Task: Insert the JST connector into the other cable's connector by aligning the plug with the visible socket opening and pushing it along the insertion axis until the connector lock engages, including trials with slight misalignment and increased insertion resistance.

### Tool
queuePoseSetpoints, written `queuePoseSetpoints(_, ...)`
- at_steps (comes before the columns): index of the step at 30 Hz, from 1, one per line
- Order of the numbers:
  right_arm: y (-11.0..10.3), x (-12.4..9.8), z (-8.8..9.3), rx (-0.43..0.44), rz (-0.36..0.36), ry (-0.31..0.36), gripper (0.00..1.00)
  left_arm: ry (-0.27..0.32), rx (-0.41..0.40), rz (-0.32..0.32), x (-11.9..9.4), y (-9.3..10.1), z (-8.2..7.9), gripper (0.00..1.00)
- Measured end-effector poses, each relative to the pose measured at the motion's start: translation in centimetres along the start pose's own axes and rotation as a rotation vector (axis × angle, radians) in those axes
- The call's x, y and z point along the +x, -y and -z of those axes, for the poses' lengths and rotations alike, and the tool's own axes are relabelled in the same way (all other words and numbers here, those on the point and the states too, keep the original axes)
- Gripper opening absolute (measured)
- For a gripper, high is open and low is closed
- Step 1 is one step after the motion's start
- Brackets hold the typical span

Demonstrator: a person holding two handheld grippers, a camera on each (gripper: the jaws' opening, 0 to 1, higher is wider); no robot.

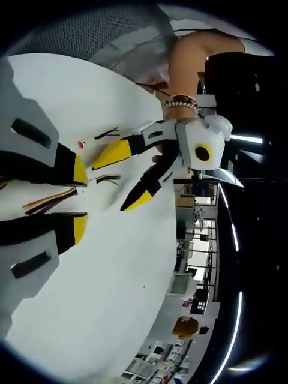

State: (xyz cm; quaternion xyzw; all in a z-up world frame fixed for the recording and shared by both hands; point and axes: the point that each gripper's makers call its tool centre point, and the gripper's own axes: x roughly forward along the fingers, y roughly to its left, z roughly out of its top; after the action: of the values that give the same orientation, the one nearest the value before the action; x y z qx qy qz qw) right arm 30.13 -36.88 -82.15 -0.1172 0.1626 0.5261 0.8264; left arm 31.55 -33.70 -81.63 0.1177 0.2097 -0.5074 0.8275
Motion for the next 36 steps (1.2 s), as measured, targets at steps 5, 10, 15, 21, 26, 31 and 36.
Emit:
queuePoseSetpoints(5,-0.1,-0.6,-0.9,0.009,-0.005,0.024,0.16,0.044,-0.049,-0.017,-2.0,0.8,-0.4,0.49)
queuePoseSetpoints(10,0.4,-1.2,-2.2,0.027,0.016,0.067,0.16,0.060,-0.060,-0.072,-3.6,0.0,-0.9,0.48)
queuePoseSetpoints(15,0.1,-1.8,-3.0,0.038,0.004,0.095,0.14,0.093,-0.054,-0.096,-4.6,0.2,-2.3,0.44)
queuePoseSetpoints(21,-0.7,-2.3,-3.3,0.045,-0.043,0.105,0.13,0.043,-0.044,-0.081,-4.5,1.7,-1.2,0.42)
queuePoseSetpoints(26,-1.6,-2.6,-2.8,0.086,-0.101,0.104,0.11,-0.001,-0.033,-0.070,-4.3,2.4,-0.1,0.43)
queuePoseSetpoints(31,-3.0,-2.6,-1.2,0.089,-0.168,0.038,0.09,-0.044,-0.008,-0.031,-3.6,3.7,1.4,0.42)
queuePoseSetpoints(36,-3.9,-2.6,0.7,0.054,-0.210,-0.030,0.09,-0.059,-0.015,0.008,-2.8,4.5,2.6,0.42)
